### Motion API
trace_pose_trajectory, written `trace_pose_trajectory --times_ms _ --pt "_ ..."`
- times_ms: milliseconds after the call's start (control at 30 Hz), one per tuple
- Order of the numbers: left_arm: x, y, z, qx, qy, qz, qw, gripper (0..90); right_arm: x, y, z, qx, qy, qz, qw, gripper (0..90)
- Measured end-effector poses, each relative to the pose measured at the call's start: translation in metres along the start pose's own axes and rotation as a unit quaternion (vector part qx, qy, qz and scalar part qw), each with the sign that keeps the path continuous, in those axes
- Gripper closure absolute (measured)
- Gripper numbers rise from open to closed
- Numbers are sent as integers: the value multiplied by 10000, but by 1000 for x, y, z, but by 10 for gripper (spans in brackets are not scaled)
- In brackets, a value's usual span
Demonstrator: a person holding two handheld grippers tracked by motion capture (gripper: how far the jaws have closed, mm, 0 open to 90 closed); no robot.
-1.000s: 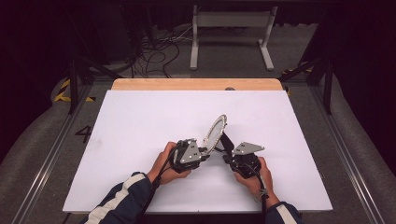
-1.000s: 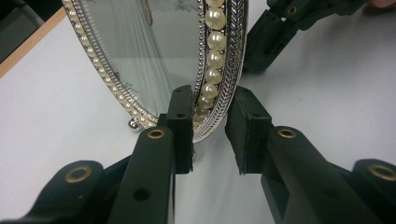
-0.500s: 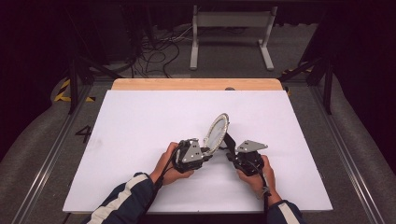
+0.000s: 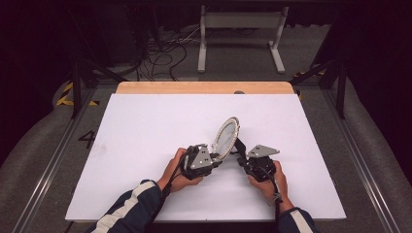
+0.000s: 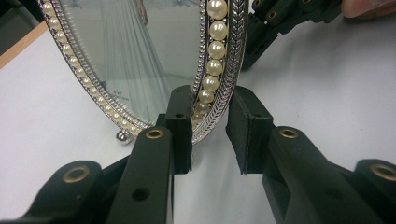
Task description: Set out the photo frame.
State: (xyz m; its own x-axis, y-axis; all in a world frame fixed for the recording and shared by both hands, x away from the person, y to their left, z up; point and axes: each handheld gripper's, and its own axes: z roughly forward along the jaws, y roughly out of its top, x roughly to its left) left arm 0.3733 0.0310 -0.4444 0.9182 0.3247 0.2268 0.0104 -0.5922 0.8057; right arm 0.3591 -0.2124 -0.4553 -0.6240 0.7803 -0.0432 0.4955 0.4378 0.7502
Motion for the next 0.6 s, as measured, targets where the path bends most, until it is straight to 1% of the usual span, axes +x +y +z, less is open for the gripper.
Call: trace_pose_trajectory --times_ms 133,167,267,300,367,433,600 --pt "0 0 1 -15 -38 -61 10000 712 -1 0 1 -11 -20 18 10000 900" --pt "0 0 1 -25 -40 -36 10000 711 -2 0 1 -14 -25 25 10000 900" --pt "0 0 2 -23 -44 -45 10000 710 -3 0 2 -33 -62 43 10000 900" --pt "0 0 2 -15 -47 -85 10000 709 -3 0 2 -41 -64 50 10000 900" --pt "1 1 2 -30 -49 -96 9999 708 -4 0 2 -56 -74 61 9999 900" --pt "1 1 3 -53 -99 -112 9999 707 -5 0 3 -64 -94 75 9999 900" --pt "1 1 4 -57 -69 -148 9999 708 -8 0 5 -96 -142 122 9998 900"
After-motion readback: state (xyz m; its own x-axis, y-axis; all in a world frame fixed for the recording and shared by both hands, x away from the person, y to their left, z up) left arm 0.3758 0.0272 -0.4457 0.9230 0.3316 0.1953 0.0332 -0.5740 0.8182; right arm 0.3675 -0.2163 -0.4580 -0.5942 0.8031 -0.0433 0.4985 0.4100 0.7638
